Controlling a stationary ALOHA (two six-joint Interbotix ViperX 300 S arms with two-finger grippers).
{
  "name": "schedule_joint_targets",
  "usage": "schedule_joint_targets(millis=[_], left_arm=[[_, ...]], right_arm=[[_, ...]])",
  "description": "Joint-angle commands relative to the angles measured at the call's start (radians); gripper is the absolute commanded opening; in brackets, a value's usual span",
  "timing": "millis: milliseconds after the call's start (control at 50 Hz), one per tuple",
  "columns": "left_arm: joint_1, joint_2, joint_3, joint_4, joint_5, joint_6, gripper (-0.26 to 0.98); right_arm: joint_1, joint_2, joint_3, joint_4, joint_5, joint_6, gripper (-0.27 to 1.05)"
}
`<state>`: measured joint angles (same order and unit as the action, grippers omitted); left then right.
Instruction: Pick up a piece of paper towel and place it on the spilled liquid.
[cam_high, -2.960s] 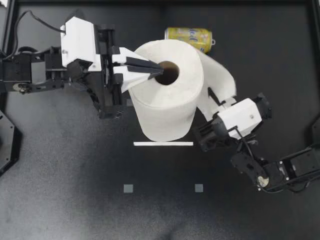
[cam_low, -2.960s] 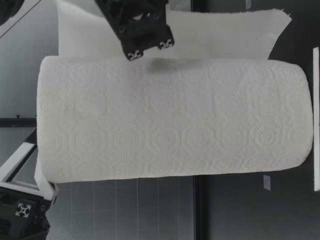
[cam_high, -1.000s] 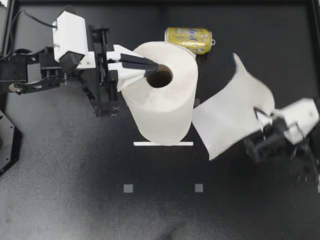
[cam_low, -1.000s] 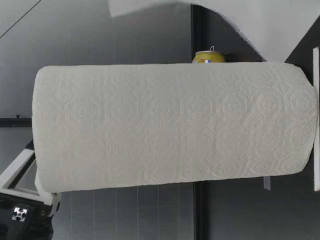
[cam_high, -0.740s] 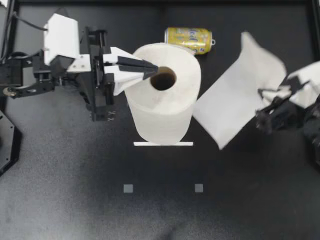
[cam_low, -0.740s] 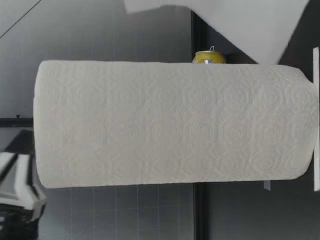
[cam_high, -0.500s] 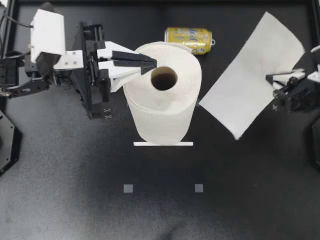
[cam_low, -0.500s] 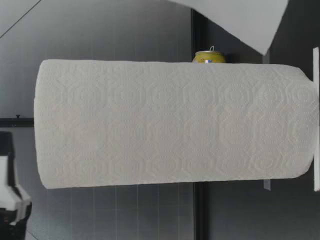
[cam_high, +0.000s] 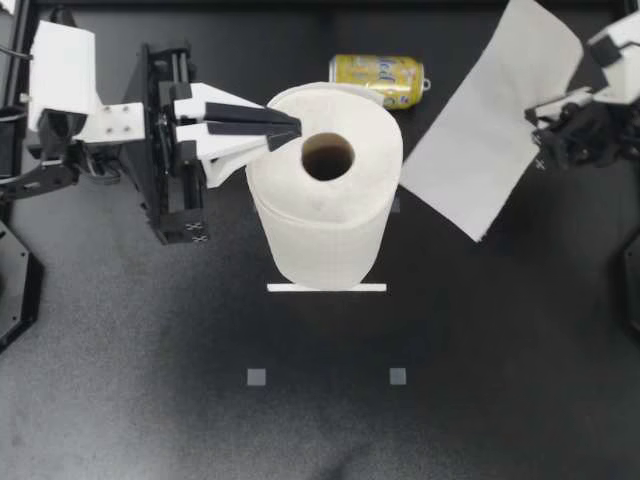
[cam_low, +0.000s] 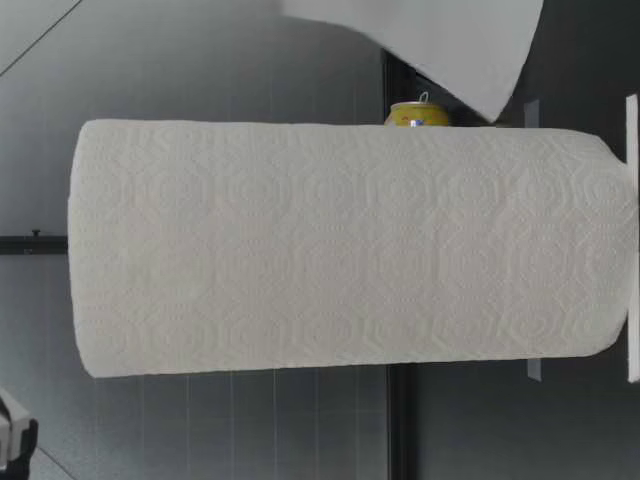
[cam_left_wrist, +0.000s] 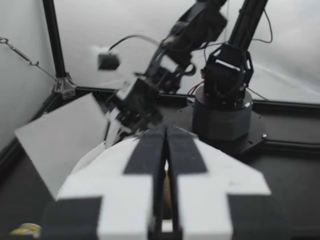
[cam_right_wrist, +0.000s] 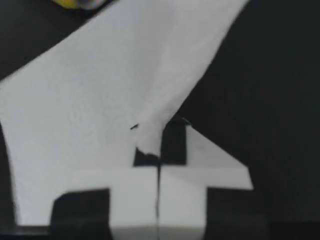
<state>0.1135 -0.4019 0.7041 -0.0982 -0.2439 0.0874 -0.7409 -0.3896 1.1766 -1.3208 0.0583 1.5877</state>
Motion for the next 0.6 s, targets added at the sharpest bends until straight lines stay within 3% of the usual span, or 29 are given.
schedule_joint_targets(millis=[0, 200, 580], left_arm=[[-0.002, -0.029, -0.009, 0.002, -0.008, 0.002, 0.06], [-0.003, -0.052, 0.003, 0.002, -0.005, 0.006, 0.06], [-0.003, -0.061, 0.012, 0.003, -0.006, 0.012, 0.06]], right_arm=[[-0.026, 0.074, -0.052, 0.0, -0.012, -0.032, -0.13], [-0.078, 0.224, -0.12, -0.002, -0.023, -0.115, -0.13], [-0.1, 0.316, -0.221, -0.02, -0.048, -0.149, -0.13]])
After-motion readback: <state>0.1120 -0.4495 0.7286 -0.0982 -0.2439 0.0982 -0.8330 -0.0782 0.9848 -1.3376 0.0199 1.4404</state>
